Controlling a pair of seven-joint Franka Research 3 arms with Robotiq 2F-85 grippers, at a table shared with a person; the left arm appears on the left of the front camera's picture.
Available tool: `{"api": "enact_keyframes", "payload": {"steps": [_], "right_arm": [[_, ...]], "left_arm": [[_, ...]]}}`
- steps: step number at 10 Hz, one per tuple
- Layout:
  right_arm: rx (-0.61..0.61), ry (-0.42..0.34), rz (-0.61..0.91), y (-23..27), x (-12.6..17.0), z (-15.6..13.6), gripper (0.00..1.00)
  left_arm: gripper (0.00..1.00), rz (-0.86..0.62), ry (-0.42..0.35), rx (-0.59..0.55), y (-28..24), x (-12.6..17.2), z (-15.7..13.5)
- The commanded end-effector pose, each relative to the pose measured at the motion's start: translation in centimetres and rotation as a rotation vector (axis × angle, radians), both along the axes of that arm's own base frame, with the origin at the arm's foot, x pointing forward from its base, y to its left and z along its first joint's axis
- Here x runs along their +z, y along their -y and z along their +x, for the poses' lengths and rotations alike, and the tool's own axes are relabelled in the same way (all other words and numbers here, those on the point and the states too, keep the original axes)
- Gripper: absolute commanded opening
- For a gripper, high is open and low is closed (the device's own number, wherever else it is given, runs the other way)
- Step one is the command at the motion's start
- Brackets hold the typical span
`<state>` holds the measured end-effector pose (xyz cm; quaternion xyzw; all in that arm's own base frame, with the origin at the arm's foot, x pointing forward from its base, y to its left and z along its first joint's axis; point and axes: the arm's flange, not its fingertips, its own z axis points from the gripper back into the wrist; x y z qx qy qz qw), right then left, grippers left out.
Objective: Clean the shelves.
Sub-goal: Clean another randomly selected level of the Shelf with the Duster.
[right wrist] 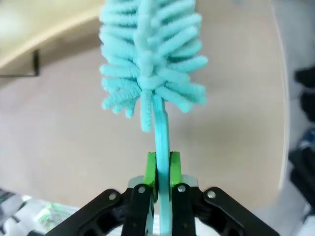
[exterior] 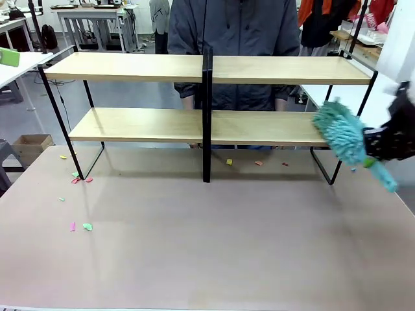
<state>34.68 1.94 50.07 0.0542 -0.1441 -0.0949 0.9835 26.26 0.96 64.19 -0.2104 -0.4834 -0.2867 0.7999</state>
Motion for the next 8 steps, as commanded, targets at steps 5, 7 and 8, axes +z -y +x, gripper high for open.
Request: {"api": "enact_keyframes", "payload": {"steps": [5,7,8], "right_arm": [[0.456,0.181,0.225,-3.4,1.4,-5.3,0.12],[0.51,0.141,0.296,-2.8,1.3,-6.0,0.12],[0.586,0.092,0.357,-2.2,1.6,-6.6,0.12]], "left_arm": [[1.0,-0.003,0.006,-0.012,-0.1,-0.1,0.0],[1.0,-0.003,0.006,-0.012,-0.1,-0.1,0.0],[1.0,-0.003,0.006,-0.012,-0.1,-0.1,0.0]]}}
